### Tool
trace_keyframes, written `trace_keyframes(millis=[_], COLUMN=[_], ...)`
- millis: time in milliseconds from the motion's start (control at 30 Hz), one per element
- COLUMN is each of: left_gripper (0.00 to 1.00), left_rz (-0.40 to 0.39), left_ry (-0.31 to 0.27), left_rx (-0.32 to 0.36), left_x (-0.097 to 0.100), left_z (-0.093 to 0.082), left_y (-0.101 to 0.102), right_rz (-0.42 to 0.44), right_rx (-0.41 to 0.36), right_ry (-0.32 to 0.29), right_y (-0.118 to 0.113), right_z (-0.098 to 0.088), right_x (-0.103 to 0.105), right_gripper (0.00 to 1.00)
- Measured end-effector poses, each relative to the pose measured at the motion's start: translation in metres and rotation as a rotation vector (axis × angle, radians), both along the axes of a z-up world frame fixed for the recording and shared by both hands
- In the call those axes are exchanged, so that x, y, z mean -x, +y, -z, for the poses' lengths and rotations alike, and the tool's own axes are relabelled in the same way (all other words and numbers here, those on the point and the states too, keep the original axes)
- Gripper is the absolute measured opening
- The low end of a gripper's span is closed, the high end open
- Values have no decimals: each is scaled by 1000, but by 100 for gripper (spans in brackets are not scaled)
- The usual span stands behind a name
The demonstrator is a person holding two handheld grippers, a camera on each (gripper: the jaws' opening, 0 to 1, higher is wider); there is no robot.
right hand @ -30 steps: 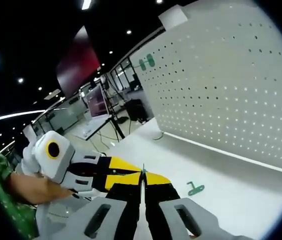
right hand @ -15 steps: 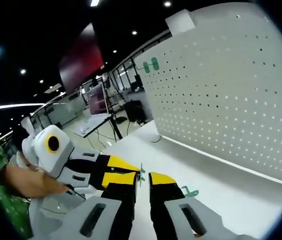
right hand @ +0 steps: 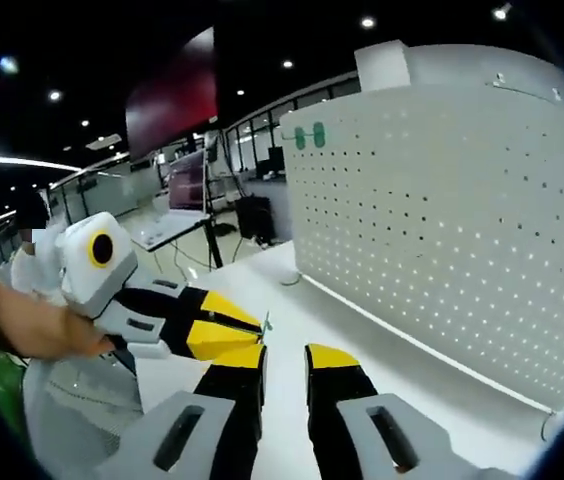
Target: Insert the hook assembly into the mounting plate slot until the hook locks in place.
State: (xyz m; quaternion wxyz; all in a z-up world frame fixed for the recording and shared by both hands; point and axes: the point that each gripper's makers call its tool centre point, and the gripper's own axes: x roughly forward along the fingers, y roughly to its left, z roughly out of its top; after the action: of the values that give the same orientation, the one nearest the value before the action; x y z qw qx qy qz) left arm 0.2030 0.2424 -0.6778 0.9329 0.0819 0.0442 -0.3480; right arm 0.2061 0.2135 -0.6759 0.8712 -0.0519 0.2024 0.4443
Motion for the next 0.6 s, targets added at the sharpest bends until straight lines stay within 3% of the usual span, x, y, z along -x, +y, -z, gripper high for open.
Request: trace_keyframes(millis=[300, 600], left_gripper=[4, 4], left_rz=[-9, -11], left_ry=[11, 20], left_rx=[11, 14], left_x=[-1, -2], left_z=[1, 2], left_y=[2, 2], right_rz=[45, 90], right_rx=[-4, -22], right_ry=[6, 18], right_y=[-13, -22], right_z=[9, 10], right_x=[2, 2], right_gripper=[25, 51])
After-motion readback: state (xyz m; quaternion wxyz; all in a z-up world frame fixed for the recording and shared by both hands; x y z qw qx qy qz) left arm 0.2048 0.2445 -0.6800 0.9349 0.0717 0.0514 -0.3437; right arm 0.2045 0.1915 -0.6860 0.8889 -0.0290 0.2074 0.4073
